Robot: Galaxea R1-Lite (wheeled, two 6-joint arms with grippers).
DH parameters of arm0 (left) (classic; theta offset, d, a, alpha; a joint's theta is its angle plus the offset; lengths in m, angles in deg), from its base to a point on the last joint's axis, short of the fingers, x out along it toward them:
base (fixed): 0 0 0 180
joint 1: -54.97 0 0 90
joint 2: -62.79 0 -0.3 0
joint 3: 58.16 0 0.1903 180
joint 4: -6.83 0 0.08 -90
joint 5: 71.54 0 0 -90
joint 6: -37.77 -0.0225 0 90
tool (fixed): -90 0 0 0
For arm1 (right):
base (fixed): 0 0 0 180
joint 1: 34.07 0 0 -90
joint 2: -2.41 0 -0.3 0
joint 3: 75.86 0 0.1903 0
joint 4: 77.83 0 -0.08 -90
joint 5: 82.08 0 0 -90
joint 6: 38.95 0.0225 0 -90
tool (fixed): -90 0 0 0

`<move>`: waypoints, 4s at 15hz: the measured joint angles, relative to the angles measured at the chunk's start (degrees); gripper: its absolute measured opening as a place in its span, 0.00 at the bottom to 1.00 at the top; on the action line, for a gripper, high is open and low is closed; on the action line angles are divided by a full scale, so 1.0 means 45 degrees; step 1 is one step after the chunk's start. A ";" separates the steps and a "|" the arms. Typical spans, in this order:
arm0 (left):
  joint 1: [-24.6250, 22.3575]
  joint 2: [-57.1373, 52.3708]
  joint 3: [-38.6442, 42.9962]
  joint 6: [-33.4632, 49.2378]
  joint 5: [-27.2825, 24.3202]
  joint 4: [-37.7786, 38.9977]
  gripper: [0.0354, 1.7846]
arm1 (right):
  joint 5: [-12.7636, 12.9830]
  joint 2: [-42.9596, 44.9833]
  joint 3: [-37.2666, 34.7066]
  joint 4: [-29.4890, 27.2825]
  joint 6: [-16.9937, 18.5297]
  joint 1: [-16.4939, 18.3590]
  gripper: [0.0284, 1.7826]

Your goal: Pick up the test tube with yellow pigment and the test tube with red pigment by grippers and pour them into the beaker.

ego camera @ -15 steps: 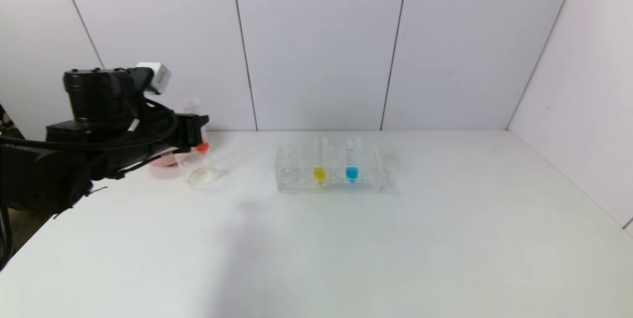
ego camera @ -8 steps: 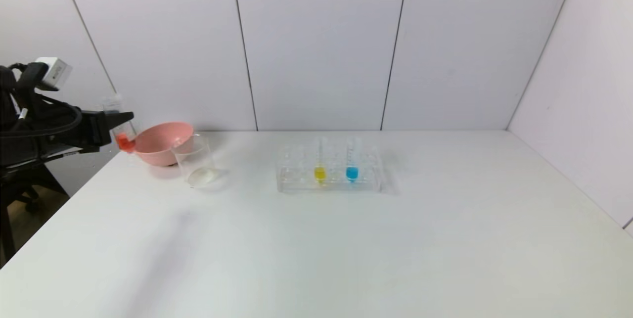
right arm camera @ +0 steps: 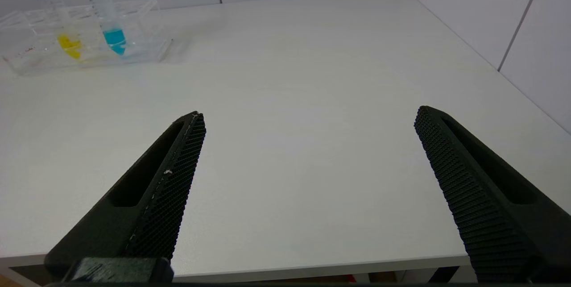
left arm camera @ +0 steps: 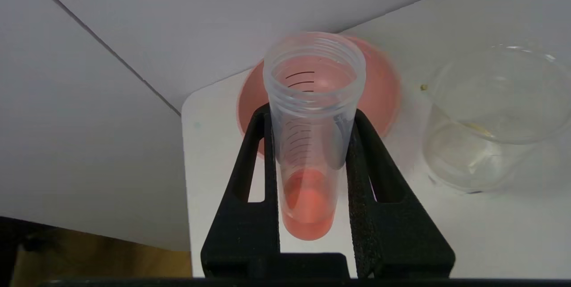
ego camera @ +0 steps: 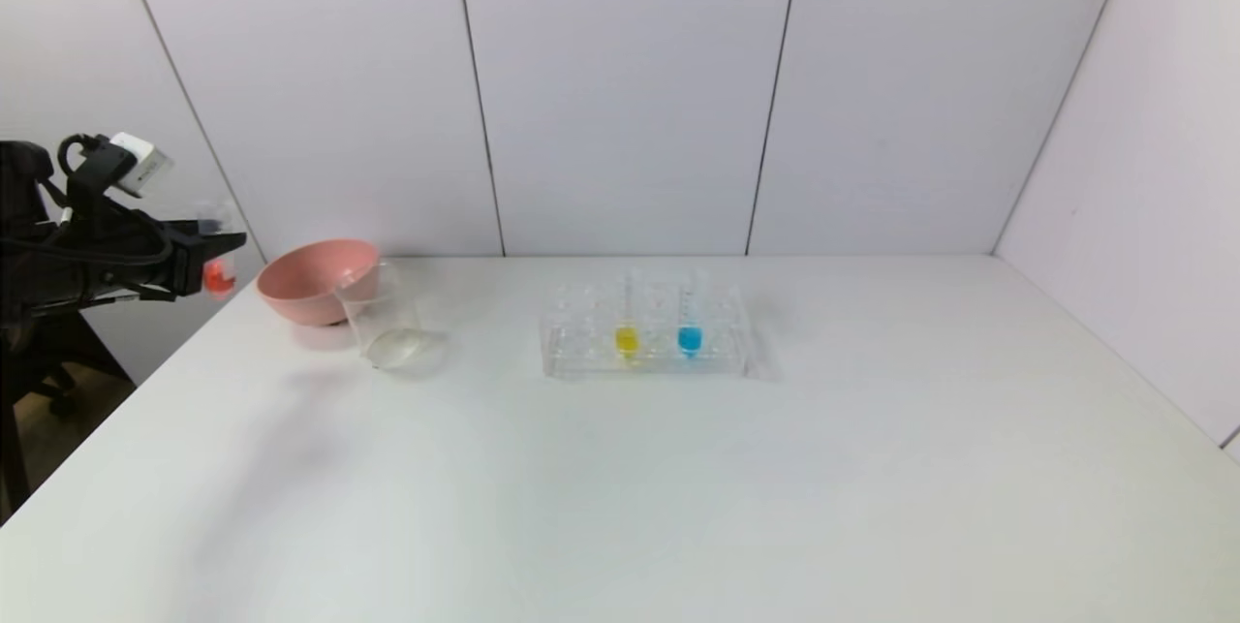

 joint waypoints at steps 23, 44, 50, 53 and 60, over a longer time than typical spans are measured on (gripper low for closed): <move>0.3557 0.2714 -1.0806 -0.6149 0.3787 -1.2052 0.24 | 0.0000 0.0000 0.0000 -0.0005 0.0000 0.0000 0.96; 0.4004 0.1368 -0.8783 -1.0170 0.6615 -1.4325 0.24 | 0.0000 0.0000 0.0000 0.0000 0.0000 0.0000 0.96; 0.4221 0.1330 -0.8544 -1.0885 0.7986 -1.4220 0.24 | 0.0000 0.0000 0.0000 0.0000 -0.0005 0.0000 0.96; 0.4416 0.1330 -0.8501 -1.1118 0.8263 -1.4220 0.24 | 0.0000 0.0000 0.0000 0.0000 -0.0005 0.0000 0.96; 0.4901 0.1509 -0.8460 -1.1148 0.9525 -1.4201 0.24 | -0.0005 0.0000 0.0000 -0.0005 -0.0005 0.0000 0.96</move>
